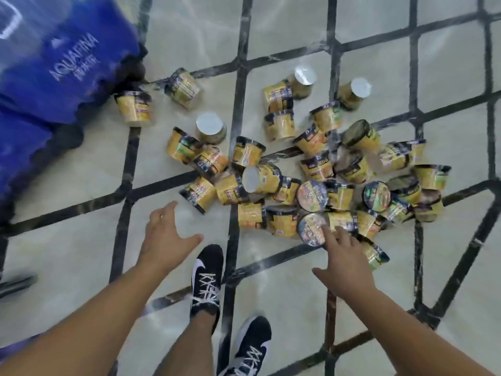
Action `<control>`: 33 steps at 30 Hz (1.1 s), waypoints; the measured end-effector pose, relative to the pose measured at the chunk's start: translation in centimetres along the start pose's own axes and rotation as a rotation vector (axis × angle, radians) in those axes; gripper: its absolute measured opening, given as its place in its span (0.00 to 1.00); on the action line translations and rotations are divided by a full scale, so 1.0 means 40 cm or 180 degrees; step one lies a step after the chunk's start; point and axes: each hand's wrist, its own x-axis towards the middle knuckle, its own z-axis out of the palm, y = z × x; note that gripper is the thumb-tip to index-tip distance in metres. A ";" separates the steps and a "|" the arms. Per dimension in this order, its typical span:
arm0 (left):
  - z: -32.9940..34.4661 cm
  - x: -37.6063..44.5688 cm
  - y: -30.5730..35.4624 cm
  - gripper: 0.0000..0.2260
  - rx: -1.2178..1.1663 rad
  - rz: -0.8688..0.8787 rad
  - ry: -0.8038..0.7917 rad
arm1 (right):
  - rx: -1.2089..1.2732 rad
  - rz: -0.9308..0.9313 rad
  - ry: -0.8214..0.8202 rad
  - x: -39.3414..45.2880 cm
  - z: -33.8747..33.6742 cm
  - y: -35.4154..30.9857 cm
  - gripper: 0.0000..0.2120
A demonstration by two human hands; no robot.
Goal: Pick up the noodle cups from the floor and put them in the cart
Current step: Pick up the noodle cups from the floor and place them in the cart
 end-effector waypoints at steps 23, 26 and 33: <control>0.058 0.217 -0.131 0.48 -0.0109 0.0451 0.0524 | -0.0645 0.0143 0.0143 0.280 0.206 -0.040 0.62; -0.089 0.019 -0.120 0.45 -0.0153 0.0519 0.0738 | -0.0710 -0.0234 0.0257 0.127 0.091 -0.111 0.58; -0.440 -0.538 -0.167 0.43 -0.0615 0.0529 0.1267 | 0.0088 -0.1682 0.0843 -0.299 -0.224 -0.420 0.52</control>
